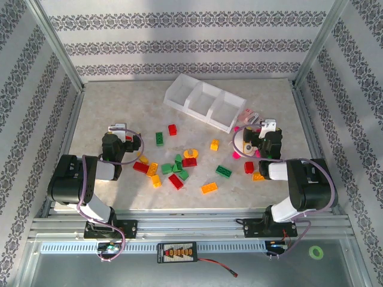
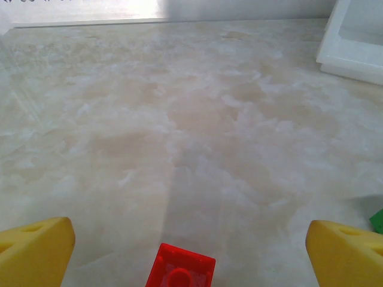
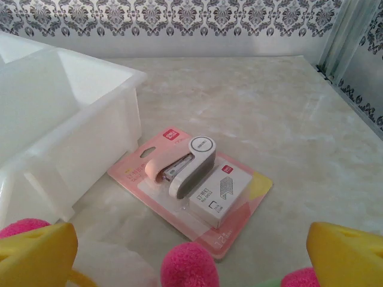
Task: Sort the legos into containers by color
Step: Pick up the lego from the center of the table.
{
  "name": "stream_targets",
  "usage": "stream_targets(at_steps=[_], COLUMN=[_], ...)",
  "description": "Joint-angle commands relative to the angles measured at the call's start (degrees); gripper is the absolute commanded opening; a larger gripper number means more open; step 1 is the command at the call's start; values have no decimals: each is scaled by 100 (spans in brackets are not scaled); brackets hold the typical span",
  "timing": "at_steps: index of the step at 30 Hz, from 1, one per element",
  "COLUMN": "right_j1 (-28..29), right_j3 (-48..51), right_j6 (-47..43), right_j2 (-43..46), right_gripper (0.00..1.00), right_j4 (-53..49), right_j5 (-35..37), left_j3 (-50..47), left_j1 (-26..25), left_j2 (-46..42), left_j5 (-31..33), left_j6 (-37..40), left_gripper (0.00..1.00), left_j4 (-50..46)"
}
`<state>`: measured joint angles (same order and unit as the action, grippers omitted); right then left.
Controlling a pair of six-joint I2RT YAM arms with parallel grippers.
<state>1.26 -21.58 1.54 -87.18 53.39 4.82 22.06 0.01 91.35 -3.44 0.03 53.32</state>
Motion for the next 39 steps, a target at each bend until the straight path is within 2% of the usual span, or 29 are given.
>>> stream_targets(at_steps=[1, 26, 34, 39], right_j1=[6, -3, 247, 466], right_j3=[21, 16, -275, -672], right_j6=[39, 19, -106, 543], right_j2=[-45, 14, 1300, 2090], right_gripper=[98, 98, 98, 98], right_j4=[111, 96, -1540, -2949], right_j5=[-102, -222, 186, 392], left_j3=[17, -39, 94, 311], left_j1=[52, 52, -97, -502], left_j2=[-12, -161, -1429, -2069], left_j5=[-16, 59, 18, -74], left_j6=[41, 5, 225, 354], left_gripper=[99, 99, 99, 99], left_j4=[87, 104, -1120, -1763])
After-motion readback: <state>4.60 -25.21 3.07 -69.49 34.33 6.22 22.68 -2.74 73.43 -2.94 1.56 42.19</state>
